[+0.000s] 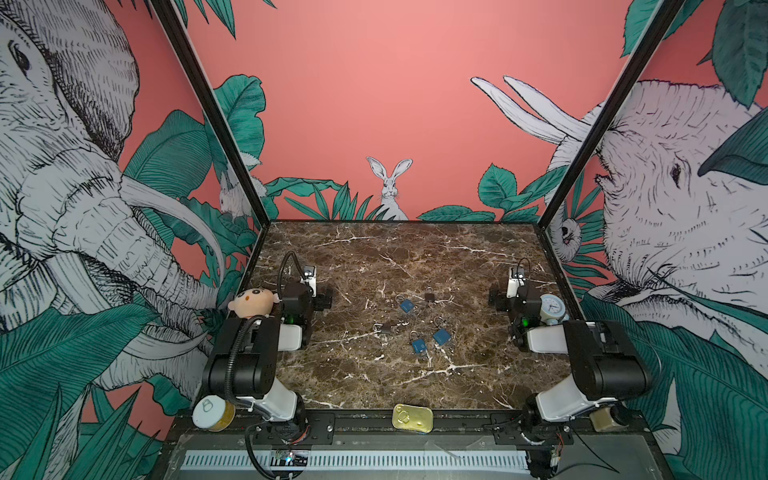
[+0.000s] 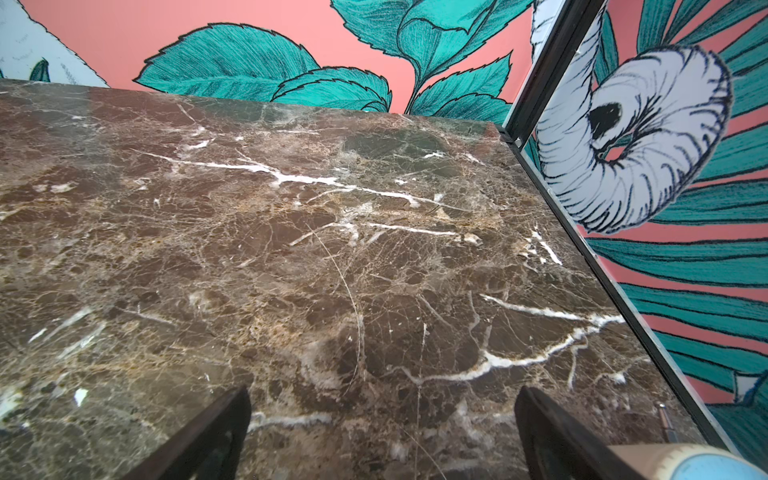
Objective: Lock with the key
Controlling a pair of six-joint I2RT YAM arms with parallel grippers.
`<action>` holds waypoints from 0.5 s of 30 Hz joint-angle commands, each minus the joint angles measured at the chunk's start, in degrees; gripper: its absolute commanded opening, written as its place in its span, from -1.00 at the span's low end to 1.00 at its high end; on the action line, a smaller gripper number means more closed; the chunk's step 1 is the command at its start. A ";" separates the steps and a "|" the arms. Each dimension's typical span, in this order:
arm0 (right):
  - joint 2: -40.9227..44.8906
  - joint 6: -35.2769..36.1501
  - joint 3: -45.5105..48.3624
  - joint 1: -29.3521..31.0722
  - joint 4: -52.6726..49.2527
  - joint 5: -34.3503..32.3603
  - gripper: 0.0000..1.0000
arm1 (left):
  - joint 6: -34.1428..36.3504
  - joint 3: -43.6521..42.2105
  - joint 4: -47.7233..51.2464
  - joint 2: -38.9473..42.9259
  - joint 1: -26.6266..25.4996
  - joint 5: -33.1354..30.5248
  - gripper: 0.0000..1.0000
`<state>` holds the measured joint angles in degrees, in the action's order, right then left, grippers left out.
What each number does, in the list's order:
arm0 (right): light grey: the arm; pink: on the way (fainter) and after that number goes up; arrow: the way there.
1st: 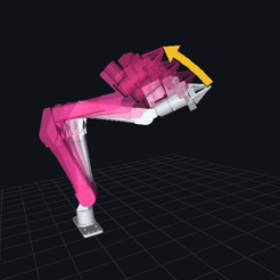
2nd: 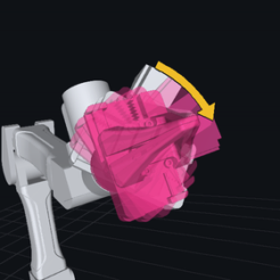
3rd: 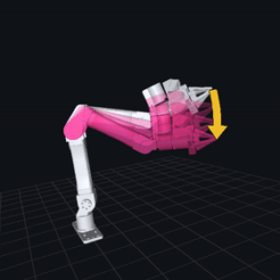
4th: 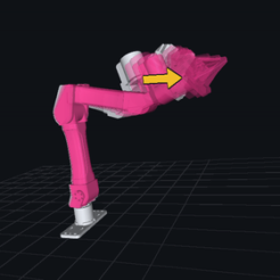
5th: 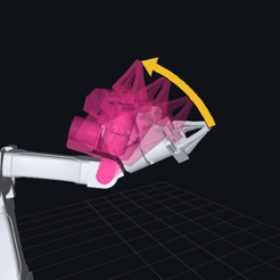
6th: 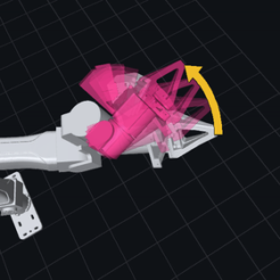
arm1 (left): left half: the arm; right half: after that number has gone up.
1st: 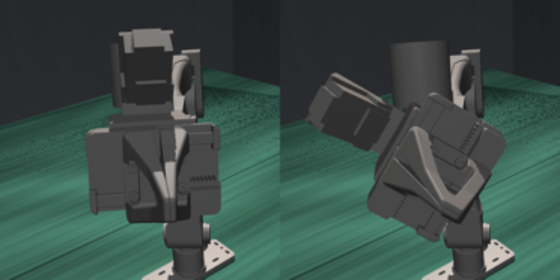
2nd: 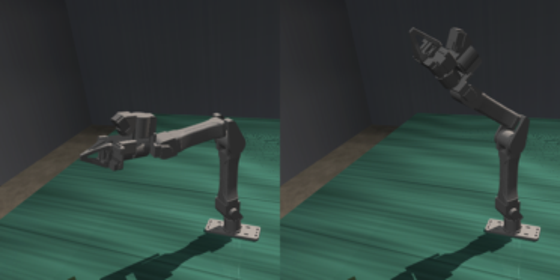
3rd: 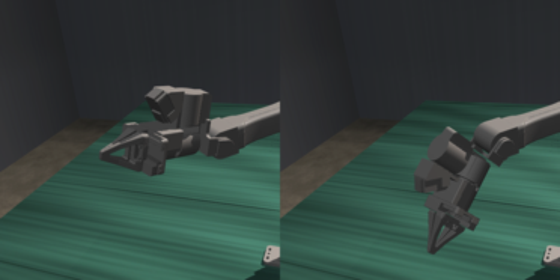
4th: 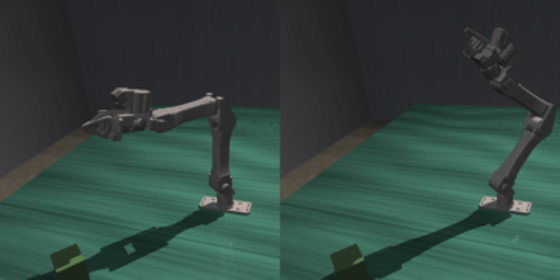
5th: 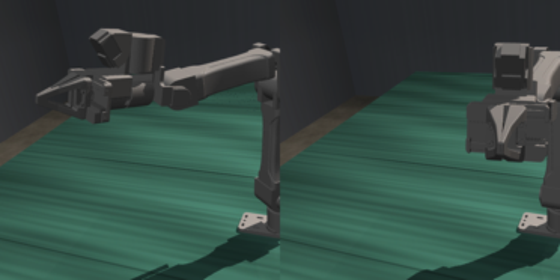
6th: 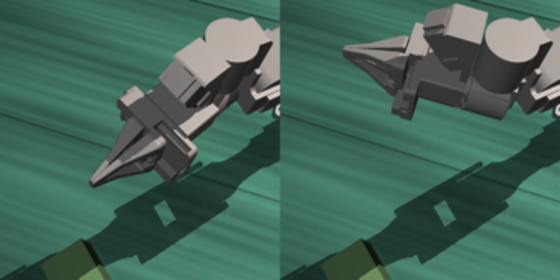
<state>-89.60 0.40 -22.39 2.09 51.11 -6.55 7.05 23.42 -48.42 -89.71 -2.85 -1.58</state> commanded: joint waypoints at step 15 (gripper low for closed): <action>0.70 -0.34 -0.16 -0.05 0.66 0.41 0.98 | 0.17 0.37 -1.24 0.68 -0.05 -0.09 0.99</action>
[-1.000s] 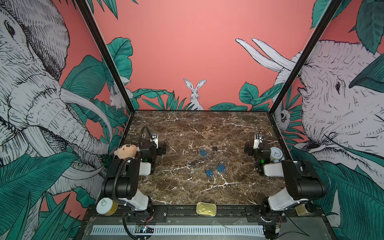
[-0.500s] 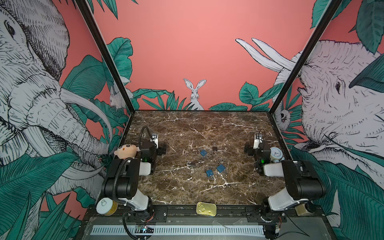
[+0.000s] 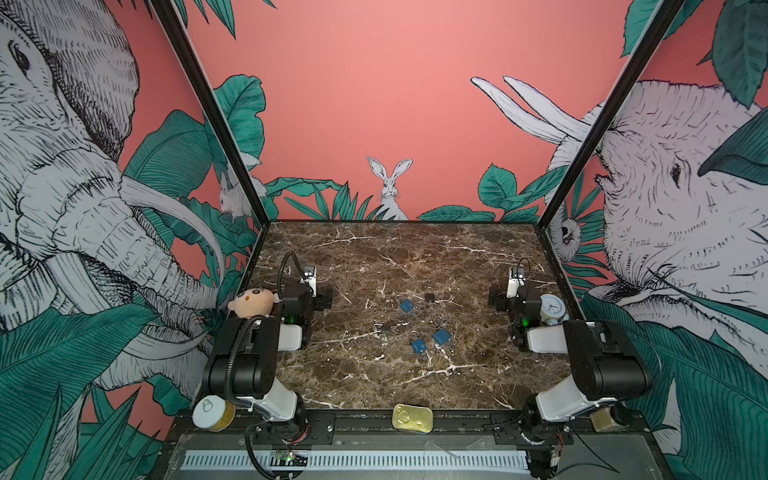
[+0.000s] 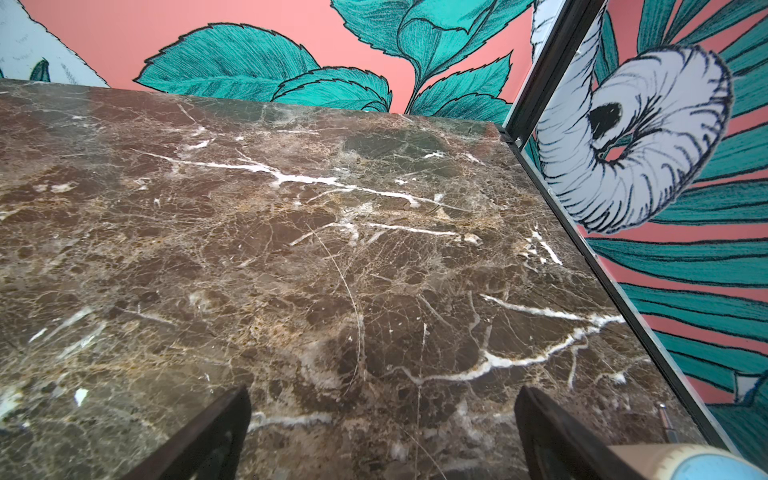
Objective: Lock with the key
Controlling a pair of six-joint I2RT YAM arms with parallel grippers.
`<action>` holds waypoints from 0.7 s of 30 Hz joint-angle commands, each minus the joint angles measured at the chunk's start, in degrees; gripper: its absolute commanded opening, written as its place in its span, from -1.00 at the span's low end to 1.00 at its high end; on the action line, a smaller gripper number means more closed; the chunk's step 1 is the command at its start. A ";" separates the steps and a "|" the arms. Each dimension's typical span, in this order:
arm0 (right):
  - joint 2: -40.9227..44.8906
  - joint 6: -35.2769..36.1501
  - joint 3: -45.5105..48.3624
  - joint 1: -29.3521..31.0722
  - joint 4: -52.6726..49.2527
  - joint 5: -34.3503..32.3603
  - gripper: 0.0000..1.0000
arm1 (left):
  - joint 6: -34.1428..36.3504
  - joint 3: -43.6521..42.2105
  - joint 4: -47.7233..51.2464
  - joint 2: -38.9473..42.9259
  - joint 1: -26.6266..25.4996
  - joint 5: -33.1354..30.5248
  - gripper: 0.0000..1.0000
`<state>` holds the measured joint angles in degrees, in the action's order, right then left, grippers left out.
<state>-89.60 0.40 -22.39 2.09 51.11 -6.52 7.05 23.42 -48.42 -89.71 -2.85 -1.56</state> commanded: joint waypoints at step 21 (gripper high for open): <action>14.96 -4.96 -10.20 1.74 -28.22 -11.94 0.58 | -3.30 7.77 21.02 11.06 -0.17 -6.26 0.19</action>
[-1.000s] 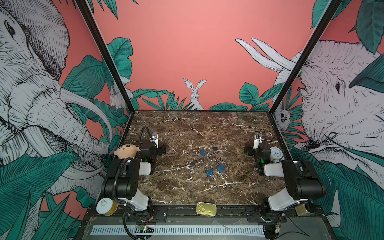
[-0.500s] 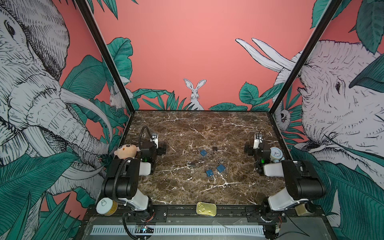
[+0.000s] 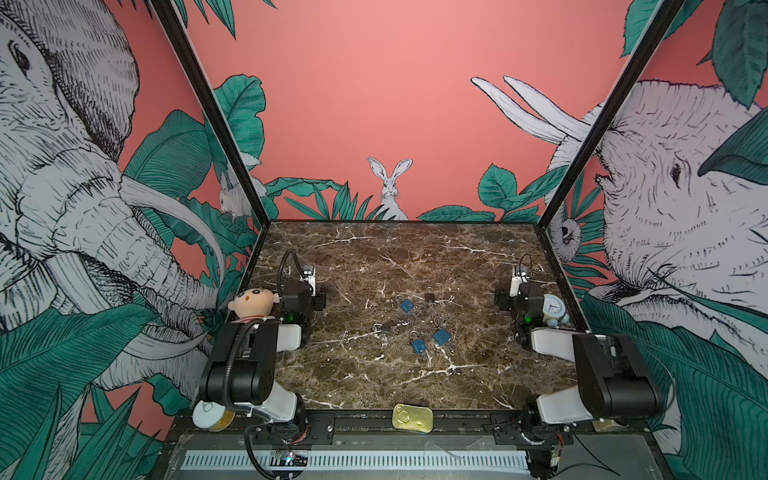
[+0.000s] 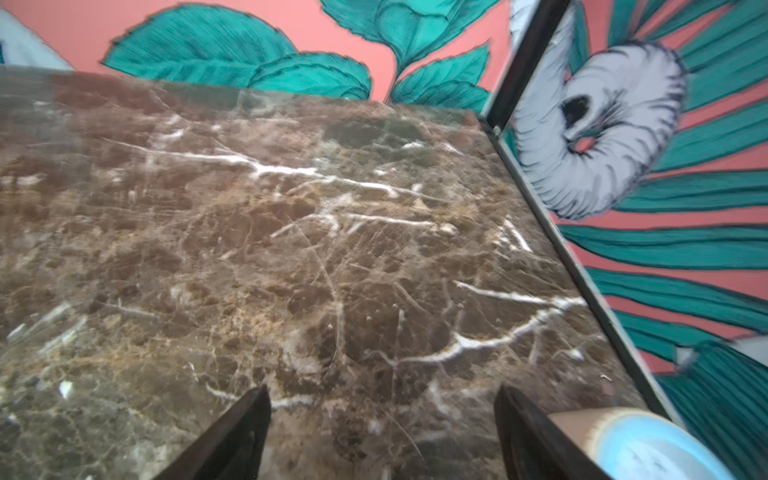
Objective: Lock with the key
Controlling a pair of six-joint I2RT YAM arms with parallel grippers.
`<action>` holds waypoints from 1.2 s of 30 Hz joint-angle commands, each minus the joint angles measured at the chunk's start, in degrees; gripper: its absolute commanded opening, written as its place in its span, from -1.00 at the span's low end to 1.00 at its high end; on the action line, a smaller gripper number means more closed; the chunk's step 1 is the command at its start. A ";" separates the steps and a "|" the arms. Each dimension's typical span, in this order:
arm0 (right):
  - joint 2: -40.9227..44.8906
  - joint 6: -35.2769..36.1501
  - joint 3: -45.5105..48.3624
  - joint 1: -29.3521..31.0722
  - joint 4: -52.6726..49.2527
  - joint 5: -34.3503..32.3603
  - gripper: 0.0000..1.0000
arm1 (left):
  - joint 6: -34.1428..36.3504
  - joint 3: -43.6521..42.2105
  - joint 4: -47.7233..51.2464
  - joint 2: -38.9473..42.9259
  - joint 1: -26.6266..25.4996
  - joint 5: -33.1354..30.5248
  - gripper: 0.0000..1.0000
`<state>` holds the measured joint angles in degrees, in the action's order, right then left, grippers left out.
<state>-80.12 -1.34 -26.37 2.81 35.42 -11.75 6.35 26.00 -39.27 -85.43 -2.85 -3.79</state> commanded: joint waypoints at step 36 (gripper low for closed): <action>-6.48 -11.14 -21.06 40.16 -59.69 12.83 0.06 | -29.11 13.73 45.01 19.35 -20.18 2.96 -0.24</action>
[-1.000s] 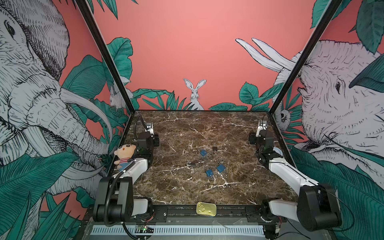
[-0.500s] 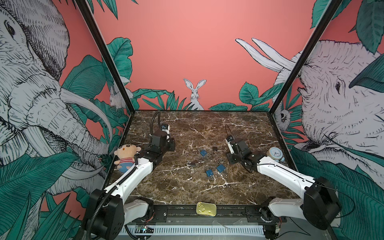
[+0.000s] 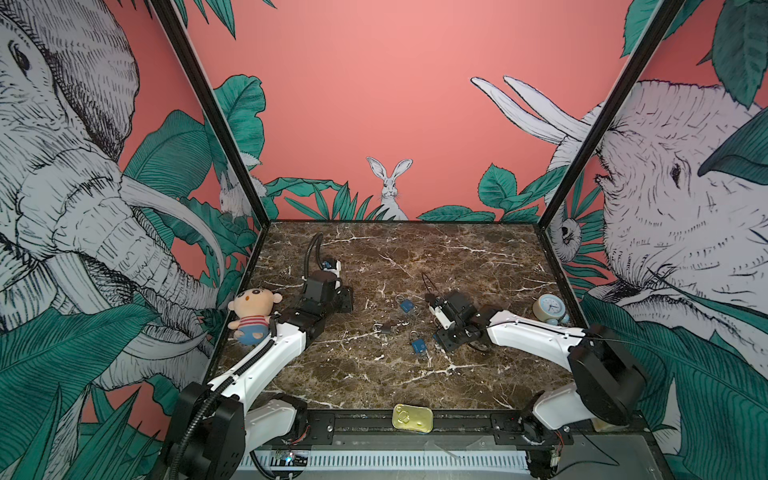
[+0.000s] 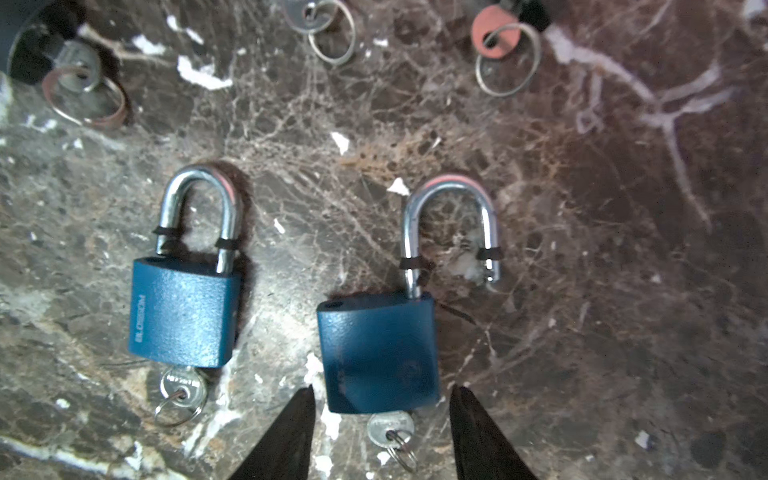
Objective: Lock with the key
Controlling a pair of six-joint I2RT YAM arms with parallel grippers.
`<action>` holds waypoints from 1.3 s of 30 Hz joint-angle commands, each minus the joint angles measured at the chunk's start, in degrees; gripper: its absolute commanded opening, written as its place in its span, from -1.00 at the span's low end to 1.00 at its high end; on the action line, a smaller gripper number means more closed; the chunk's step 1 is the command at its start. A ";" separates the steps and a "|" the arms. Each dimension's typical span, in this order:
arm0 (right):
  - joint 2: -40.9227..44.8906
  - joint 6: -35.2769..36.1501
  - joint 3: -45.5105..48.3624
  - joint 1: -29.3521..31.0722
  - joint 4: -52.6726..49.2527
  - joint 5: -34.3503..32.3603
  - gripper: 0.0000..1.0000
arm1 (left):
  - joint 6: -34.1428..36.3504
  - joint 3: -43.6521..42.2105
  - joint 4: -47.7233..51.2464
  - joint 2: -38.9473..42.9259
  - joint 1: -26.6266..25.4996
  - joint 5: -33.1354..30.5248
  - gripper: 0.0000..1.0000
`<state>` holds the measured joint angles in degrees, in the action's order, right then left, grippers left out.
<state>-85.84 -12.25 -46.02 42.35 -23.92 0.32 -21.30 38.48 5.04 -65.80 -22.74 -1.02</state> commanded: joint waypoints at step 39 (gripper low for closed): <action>-9.22 -1.24 -4.65 1.82 -1.74 -5.35 -0.24 | -1.63 2.39 0.39 -2.23 -0.37 0.16 -0.27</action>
<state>-93.54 -13.15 -50.68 43.66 -25.23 -3.09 -22.50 39.48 4.89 -68.34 -22.85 -0.89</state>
